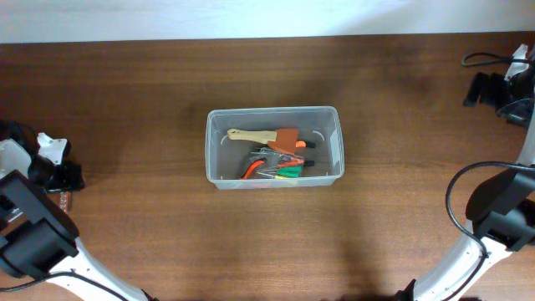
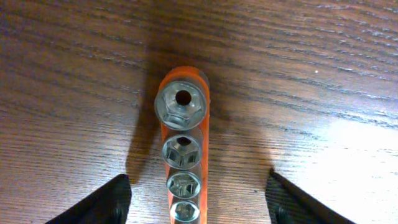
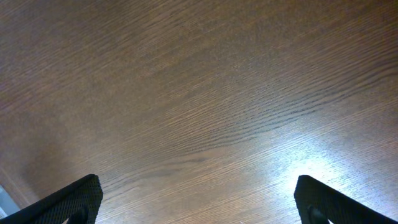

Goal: Pack container
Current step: 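Close the left gripper on the socket rail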

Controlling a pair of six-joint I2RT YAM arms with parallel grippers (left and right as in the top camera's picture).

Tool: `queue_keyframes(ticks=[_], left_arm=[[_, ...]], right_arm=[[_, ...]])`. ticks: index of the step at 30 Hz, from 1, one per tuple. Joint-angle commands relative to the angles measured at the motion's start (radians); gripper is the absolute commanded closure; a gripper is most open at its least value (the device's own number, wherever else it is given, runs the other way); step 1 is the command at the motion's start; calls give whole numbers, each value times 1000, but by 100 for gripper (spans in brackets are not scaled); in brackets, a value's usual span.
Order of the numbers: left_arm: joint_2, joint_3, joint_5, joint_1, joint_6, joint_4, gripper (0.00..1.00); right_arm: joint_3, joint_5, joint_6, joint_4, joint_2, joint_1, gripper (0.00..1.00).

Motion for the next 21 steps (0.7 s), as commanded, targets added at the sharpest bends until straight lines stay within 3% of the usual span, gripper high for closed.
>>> queue_keyframes(ticks=[1,4,9,17,21], left_arm=[[29,-8,-8,5,0,6,36],[29,-8,-8,5,0,6,39],[29,-8,-9,5,0,10,54],[29,-8,-11,5,0,10,60],[29,-8,-11,5,0,10,68]], right_arm=[[-4,-2,5,0,-9,5,1],[-4,-2,5,0,-9,5,1],[-4,-2,5,0,-9,5,1],[-4,-2,5,0,-9,5,1],[-4,-2,5,0,-9,5,1]])
